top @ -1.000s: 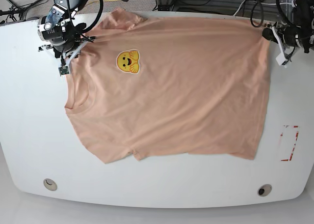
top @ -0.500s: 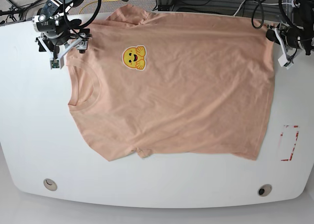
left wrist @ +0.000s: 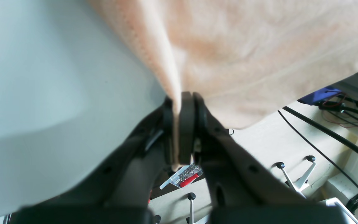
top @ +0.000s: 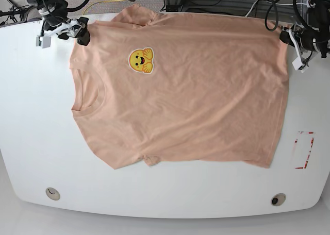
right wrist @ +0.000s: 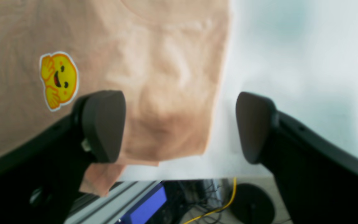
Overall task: Fold the T-shirt properly
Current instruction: 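Drag both shoulders away from the hem to smooth the shirt, then release the shoulders and move both grippers to the hem corners, then grasp the hem corners with both grippers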
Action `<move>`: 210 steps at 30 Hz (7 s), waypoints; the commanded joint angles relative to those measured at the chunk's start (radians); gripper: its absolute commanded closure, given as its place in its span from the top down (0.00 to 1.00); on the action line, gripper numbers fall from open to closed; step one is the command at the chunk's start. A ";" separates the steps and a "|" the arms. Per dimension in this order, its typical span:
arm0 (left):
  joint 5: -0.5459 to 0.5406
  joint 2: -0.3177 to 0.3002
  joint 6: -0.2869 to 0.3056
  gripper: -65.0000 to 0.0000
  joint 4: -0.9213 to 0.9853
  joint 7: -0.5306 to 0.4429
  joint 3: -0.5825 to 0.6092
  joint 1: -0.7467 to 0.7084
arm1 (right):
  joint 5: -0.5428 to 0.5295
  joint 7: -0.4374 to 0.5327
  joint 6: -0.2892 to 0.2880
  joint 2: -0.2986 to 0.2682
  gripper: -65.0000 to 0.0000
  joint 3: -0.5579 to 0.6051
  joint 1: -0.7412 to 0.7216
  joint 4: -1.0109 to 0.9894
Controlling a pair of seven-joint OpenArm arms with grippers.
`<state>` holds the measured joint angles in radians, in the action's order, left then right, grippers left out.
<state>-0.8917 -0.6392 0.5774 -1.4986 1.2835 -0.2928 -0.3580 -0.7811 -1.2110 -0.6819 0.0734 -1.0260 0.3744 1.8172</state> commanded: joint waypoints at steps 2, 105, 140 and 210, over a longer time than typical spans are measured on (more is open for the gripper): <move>-0.010 -0.024 0.000 0.00 -0.010 -0.003 -0.009 0.003 | -0.062 0.018 -0.008 -0.044 0.82 -0.020 0.025 -0.047; 0.472 0.213 0.103 0.67 0.074 -0.051 -0.156 0.667 | -0.122 0.328 0.064 -0.576 0.89 0.597 -0.763 -1.026; 0.538 0.241 0.103 0.67 0.076 -0.147 -0.055 0.673 | 0.167 0.523 0.107 -0.518 0.89 0.675 -0.845 -1.032; 0.538 0.328 -0.093 0.82 0.944 -0.787 0.057 1.002 | 0.173 0.575 0.104 -0.429 0.00 0.683 -0.852 -1.149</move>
<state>-0.3428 -0.3069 0.4786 -0.5392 0.5152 -0.2329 0.6106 -0.6018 -0.6403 -0.5755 -0.3386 -0.3405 -0.4553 0.6571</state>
